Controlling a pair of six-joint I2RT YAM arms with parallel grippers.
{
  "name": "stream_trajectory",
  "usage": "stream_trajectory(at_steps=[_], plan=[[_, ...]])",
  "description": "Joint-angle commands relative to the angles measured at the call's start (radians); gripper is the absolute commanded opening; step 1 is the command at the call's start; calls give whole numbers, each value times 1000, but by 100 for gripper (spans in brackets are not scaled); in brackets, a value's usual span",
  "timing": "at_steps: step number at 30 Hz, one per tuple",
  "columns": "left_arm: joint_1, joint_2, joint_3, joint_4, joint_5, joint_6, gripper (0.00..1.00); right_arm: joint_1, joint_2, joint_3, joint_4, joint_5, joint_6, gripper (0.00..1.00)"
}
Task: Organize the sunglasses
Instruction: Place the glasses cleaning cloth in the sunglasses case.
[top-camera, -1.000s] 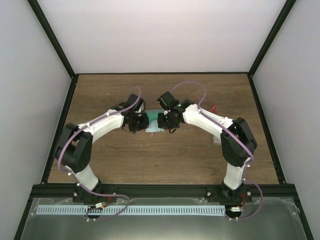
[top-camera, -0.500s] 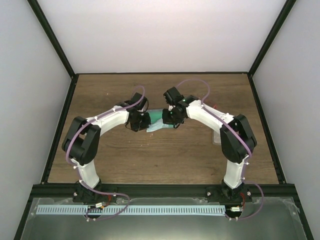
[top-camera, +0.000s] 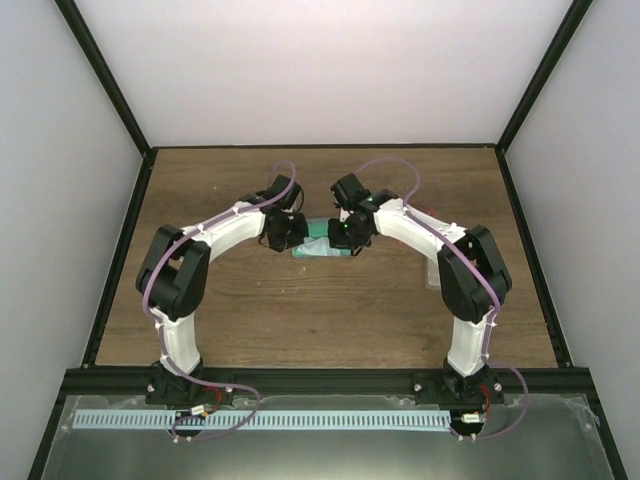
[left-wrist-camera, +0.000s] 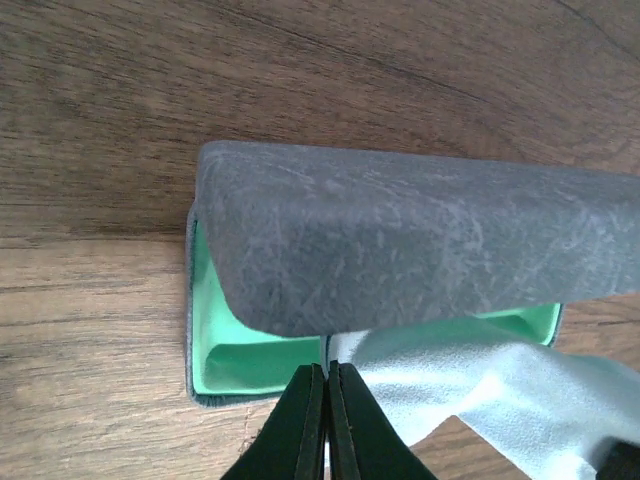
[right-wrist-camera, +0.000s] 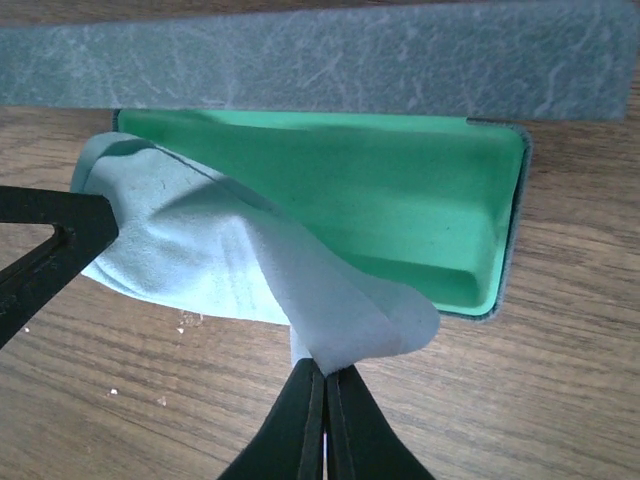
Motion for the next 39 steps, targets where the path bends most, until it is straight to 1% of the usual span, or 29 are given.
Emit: stream_trajectory(at_steps=[1,10,24,39], plan=[[-3,25,32,-28,-15,2,4,-26,21,-3,13,-11,-30,1],[-3,37,26,-32,-23,0,4,-70,36,-10,25,-26,-45,1],[-3,55,38,-31,-23,-2,4,-79,65,-9,38,-43,-63,1],[-3,103,103,-49,-21,9,4,-94,94,25,38,-42,-78,1]])
